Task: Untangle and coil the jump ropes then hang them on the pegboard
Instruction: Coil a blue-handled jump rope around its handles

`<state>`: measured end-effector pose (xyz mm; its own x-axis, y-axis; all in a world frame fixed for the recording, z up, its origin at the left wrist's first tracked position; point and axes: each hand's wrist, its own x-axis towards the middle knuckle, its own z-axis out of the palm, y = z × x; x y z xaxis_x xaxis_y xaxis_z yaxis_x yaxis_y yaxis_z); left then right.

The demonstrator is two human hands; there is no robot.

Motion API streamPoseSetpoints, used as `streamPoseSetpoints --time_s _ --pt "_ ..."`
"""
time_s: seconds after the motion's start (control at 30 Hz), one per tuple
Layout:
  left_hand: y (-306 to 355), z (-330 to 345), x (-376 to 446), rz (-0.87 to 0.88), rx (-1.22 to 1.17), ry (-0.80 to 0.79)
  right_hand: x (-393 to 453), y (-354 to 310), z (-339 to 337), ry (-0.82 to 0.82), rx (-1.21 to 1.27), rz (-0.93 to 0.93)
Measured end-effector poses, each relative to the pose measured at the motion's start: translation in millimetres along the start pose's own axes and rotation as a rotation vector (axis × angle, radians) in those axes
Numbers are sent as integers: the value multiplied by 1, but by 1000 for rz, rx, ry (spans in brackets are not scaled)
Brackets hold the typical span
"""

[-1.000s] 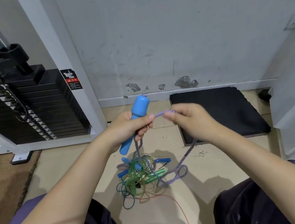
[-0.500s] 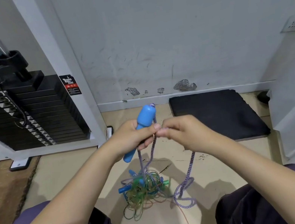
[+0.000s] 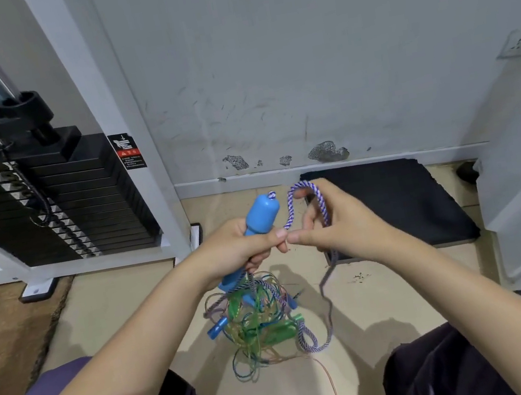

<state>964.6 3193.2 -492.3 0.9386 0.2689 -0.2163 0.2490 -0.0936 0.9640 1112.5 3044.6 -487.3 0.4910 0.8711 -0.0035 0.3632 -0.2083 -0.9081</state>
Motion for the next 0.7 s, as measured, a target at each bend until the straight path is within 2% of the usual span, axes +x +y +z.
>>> streamPoseSetpoints --time_s 0.13,0.2,0.27,0.4,0.47,0.57,0.7 --pt "4 -4 -1 3 -81 27 -1 -9 -4 116 5 -72" --pt "5 -8 -1 4 -126 30 0 -9 -13 149 -123 -148" --pt "5 -6 -3 8 -153 8 -2 -7 -11 58 -247 -215" --pt "4 3 -3 29 -130 -21 -7 -8 15 -157 -255 -185" --pt "4 1 -1 36 -121 10 -5 -9 18 -166 -257 -147" --pt "2 -5 0 37 -140 12 -1 -14 11 -46 -189 -117" --pt "-7 -9 3 -32 17 -37 4 -20 -5 256 56 -184"
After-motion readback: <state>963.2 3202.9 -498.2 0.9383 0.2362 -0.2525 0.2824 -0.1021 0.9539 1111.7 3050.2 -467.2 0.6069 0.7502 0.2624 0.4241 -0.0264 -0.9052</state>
